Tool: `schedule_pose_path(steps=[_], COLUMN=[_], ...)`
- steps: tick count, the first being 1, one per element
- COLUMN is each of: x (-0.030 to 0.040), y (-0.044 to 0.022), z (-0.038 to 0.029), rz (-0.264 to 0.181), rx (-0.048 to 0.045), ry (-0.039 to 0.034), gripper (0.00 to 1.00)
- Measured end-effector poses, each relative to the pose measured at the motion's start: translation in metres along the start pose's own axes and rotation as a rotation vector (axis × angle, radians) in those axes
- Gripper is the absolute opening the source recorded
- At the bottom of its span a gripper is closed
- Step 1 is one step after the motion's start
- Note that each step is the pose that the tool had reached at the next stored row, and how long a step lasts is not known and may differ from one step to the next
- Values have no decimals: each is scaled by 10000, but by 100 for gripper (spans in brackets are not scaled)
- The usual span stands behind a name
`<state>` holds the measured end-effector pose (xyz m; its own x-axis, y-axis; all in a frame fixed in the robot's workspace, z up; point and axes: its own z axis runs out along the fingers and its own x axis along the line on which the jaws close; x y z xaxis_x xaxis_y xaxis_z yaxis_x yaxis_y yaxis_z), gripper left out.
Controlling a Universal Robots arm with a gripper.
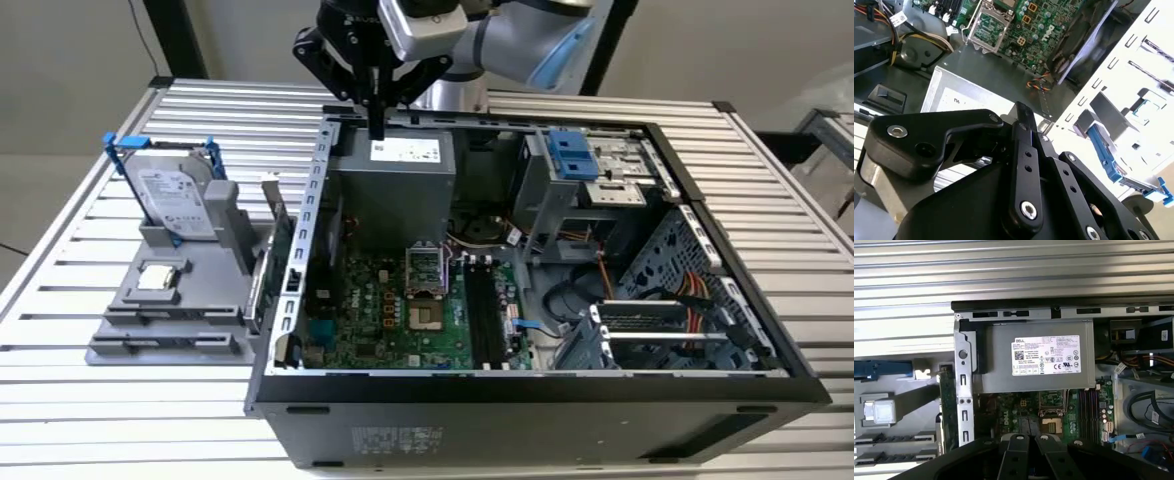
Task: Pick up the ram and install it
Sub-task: 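Reach for the ram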
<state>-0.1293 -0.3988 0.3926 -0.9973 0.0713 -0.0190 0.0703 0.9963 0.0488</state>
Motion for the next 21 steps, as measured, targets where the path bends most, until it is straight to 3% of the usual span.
schedule_pose_path(steps=[21], x=[108], y=[-8], z=[-2], rz=[-1], rx=[0], ry=[0], gripper=[0])
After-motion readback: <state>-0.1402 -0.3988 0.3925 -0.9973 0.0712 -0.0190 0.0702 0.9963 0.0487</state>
